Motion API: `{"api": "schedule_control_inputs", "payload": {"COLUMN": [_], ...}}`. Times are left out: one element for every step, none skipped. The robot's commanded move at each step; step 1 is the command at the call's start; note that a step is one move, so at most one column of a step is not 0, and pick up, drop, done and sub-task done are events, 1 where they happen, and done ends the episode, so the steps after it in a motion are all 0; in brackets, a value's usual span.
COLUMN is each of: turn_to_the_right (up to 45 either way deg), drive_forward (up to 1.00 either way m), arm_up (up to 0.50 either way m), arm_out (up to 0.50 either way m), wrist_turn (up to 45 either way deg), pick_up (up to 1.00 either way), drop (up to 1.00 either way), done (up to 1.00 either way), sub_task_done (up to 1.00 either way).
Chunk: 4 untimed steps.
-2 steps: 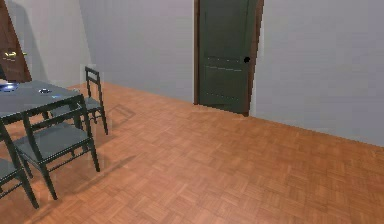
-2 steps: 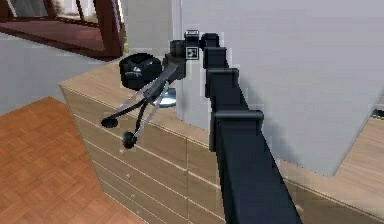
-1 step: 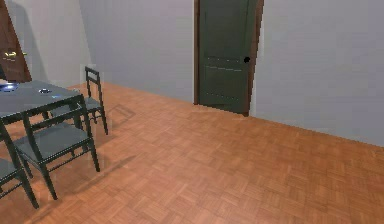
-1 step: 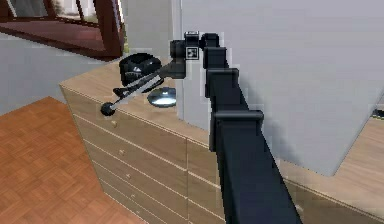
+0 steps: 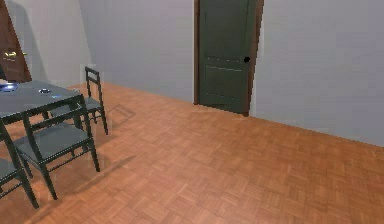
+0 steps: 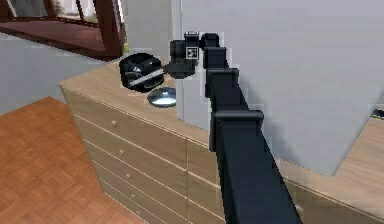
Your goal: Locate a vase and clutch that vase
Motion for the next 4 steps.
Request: {"api": "schedule_control_inputs", "payload": {"turn_to_the_right": [0.0,0.0,0.0,0.0], "drive_forward": [0.0,0.0,0.0,0.0], "arm_up": [0.0,-0.1,0.0,0.1], "arm_out": [0.0,0.0,0.0,0.0], "wrist_turn": [15.0,0.0,0.0,0.0], "pick_up": [0.0,0.0,1.0,0.0], "drop": [0.0,0.0,0.0,0.0], "done": [0.0,0.0,0.0,0.0], "sub_task_done": [0.0,0.0,0.0,0.0]}}
